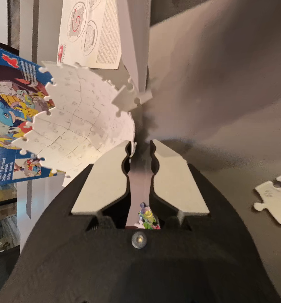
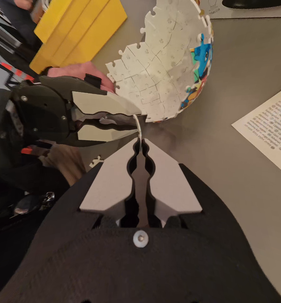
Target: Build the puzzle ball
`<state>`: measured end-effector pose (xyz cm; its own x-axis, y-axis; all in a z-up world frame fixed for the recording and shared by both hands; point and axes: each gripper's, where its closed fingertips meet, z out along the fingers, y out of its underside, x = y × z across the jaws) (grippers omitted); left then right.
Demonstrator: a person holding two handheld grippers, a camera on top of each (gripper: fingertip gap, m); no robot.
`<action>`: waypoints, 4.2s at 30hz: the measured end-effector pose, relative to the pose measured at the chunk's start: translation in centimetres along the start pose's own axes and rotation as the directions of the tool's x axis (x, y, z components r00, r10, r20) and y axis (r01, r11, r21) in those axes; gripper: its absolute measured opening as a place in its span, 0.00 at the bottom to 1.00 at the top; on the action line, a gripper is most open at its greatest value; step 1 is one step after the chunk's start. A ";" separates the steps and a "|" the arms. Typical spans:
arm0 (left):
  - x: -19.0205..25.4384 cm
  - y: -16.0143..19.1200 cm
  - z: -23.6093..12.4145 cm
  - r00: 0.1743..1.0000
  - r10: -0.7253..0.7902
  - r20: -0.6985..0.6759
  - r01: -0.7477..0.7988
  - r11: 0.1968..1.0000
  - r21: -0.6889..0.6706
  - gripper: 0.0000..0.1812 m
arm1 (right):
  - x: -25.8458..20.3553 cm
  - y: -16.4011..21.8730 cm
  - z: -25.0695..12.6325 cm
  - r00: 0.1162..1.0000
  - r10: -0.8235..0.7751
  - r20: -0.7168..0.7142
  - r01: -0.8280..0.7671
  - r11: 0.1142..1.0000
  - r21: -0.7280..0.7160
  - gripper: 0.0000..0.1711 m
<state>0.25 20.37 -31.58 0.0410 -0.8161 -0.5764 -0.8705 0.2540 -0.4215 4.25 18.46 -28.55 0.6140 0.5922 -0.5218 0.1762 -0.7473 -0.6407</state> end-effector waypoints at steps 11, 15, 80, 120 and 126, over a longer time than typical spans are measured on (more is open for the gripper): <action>-4.5 -0.6 -5.2 0.975 -0.219 0.042 0.205 0.956 0.209 0.17 | -0.2 -0.2 -0.1 1.000 -0.010 -0.023 0.011 0.999 0.040 0.00; -8.8 2.4 -5.6 0.874 -0.472 -0.111 0.485 0.844 0.230 0.25 | -0.4 -0.1 -0.4 1.000 -0.011 -0.018 0.012 0.998 0.058 0.00; -8.6 1.1 -0.8 0.698 -0.713 0.062 0.677 0.687 0.265 0.02 | -3.9 0.8 1.1 1.000 0.011 0.017 -0.011 0.999 0.051 0.00; -5.3 0.3 -3.5 0.617 -0.786 0.040 0.752 0.604 0.264 0.13 | 0.3 1.4 0.5 0.991 0.028 -0.130 -0.023 0.999 0.038 0.00; -4.4 0.0 -3.8 0.612 -0.790 0.030 0.758 0.597 0.263 0.15 | 0.4 1.4 0.2 0.992 0.048 -0.118 -0.043 0.998 0.047 0.00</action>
<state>-1.80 21.99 -26.45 0.7281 -0.6843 -0.0408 -0.3596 -0.3306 -0.8726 4.61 17.70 -29.77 0.7079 0.5163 -0.4820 0.1136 -0.7568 -0.6437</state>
